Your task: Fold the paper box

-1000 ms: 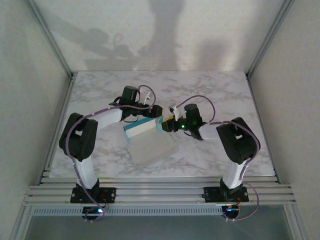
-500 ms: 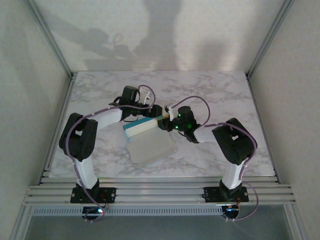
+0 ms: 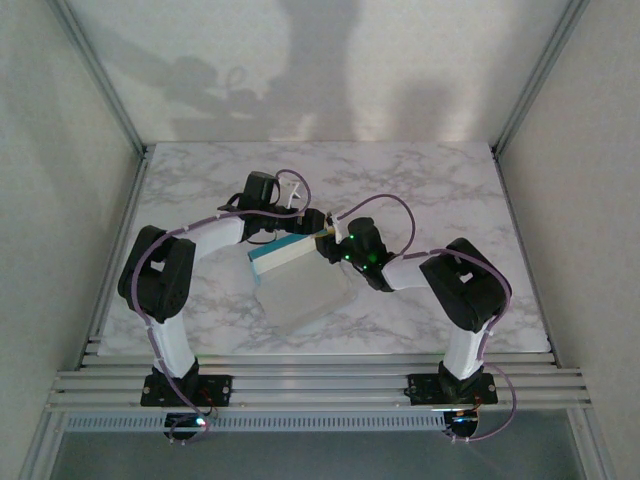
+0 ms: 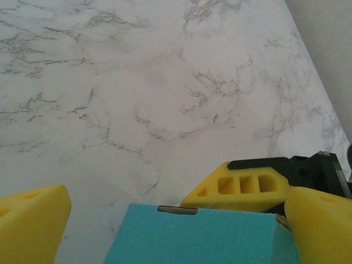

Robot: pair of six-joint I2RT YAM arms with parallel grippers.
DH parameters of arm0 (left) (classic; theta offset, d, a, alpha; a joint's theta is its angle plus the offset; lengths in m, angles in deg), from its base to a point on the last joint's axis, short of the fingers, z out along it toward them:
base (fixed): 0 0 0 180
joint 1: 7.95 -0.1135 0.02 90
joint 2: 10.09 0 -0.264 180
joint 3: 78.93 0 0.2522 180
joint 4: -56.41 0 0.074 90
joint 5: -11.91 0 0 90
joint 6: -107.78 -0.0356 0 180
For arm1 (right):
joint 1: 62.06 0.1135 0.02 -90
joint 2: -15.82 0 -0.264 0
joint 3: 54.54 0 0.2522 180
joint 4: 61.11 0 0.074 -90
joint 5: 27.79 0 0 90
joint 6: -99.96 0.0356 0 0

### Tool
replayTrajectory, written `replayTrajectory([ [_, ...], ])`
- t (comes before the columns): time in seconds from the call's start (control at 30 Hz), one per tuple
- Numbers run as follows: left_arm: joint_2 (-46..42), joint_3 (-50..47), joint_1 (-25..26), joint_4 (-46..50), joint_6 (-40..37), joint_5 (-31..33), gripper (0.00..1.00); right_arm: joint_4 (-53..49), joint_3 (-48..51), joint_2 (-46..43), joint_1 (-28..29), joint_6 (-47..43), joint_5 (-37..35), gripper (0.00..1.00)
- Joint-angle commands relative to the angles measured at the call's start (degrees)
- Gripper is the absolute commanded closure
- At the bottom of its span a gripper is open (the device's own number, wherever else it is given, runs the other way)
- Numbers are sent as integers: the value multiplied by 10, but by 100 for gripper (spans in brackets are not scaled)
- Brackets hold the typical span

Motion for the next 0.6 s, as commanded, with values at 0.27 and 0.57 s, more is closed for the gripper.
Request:
replayTrajectory([
  [0.27, -1, 2, 8, 17, -2, -3, 1, -27, 9, -10, -5, -13, -64, 87],
  [0.57, -1, 6, 11, 21, -3, 0, 1, -92, -13, -20, 12, -50, -164, 86],
])
